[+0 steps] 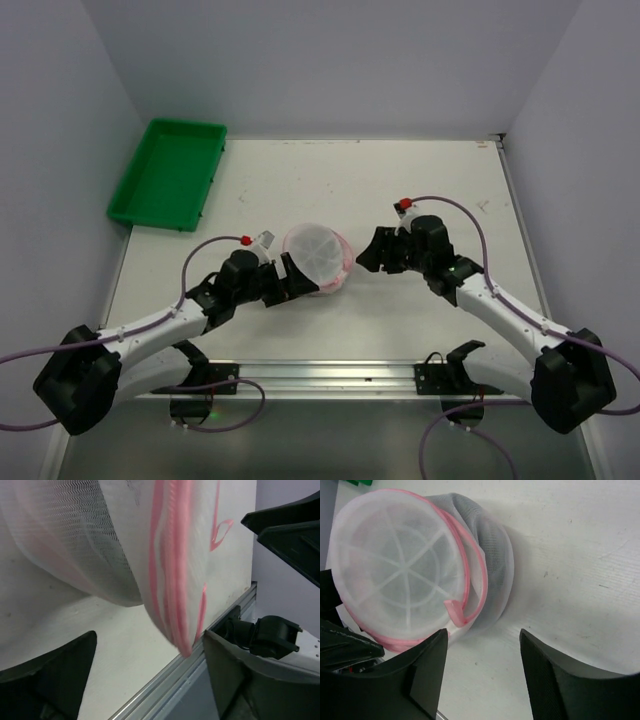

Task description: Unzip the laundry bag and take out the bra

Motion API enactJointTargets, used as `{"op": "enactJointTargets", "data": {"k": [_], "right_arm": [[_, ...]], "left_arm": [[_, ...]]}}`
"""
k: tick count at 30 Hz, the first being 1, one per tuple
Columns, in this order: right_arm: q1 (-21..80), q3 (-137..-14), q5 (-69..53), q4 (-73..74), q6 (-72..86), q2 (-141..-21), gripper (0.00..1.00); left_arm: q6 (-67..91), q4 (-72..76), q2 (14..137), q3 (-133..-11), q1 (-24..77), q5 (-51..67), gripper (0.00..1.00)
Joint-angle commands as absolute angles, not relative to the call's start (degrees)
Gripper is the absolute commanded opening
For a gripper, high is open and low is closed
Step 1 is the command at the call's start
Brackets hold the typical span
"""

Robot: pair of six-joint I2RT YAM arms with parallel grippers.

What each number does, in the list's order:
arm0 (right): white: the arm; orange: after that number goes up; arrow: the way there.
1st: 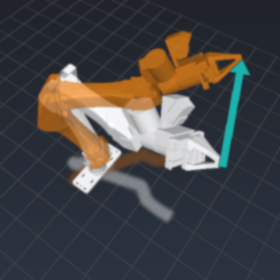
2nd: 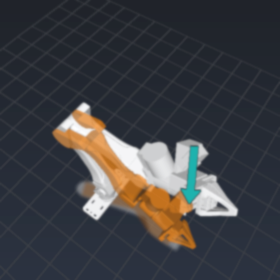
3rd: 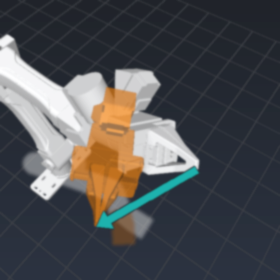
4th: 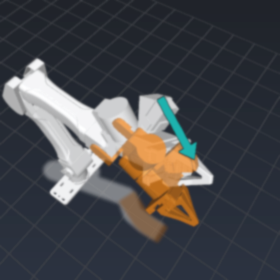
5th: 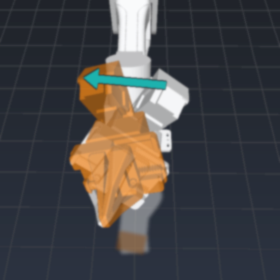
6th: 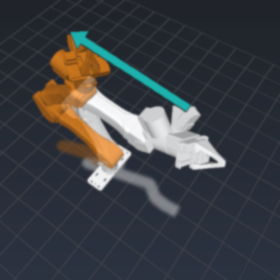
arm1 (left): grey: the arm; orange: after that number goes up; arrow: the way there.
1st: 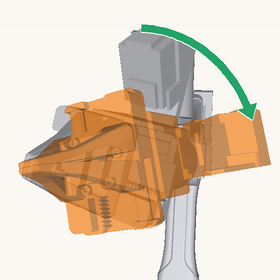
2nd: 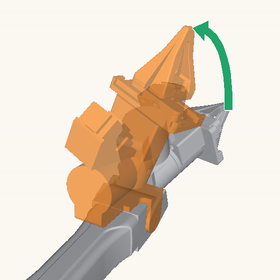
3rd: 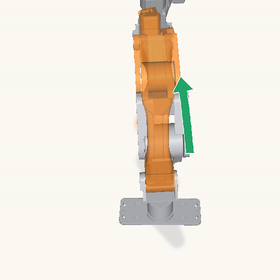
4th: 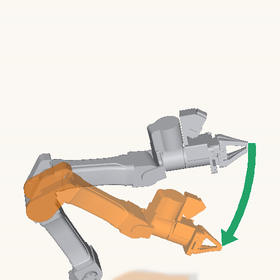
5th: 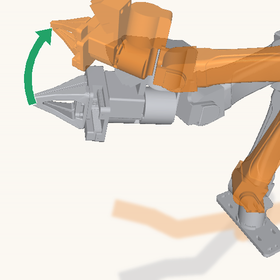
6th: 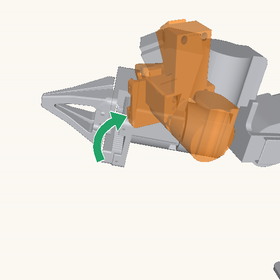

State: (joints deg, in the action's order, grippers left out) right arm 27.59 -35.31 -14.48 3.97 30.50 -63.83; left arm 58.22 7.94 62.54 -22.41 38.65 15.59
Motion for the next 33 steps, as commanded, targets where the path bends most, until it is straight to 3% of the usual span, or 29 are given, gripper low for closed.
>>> {"op": "enactJointTargets", "data": {"k": [1, 3, 8, 15, 23, 27, 33], "right_arm": [[27.95, -40.07, -13.80, 8.34, 28.91, -59.43, 0.62], [28.65, -40.25, -12.40, 9.49, 29.70, -58.10, 0.69], [28.74, -37.27, -8.44, 8.36, 34.18, -54.85, 0.73], [28.74, -33.40, -7.91, 7.47, 35.68, -51.07, 0.75], [28.74, -30.68, -7.74, 7.56, 35.95, -47.38, 0.80], [28.74, -29.62, -7.47, 7.91, 35.68, -45.71, 0.83], [28.74, -28.57, -7.47, 7.56, 35.42, -43.51, 0.86]], "left_arm": [[57.59, 8.99, 55.83, -22.41, 38.76, 11.17, 0.95], [55.21, 1.37, 51.34, -25.30, 38.67, 7.06, 1.00], [45.28, -14.73, 46.41, -36.02, 38.41, -3.67, 0.99], [37.44, -27.50, 58.61, -52.55, 37.36, -15.98, 0.92], [37.62, -23.21, 67.31, -52.30, 33.13, -10.55, 0.79], [37.62, -22.94, 69.60, -52.38, 33.05, -9.76, 0.67], [37.88, -24.17, 71.28, -51.86, 32.61, -11.08, 0.68]]}}
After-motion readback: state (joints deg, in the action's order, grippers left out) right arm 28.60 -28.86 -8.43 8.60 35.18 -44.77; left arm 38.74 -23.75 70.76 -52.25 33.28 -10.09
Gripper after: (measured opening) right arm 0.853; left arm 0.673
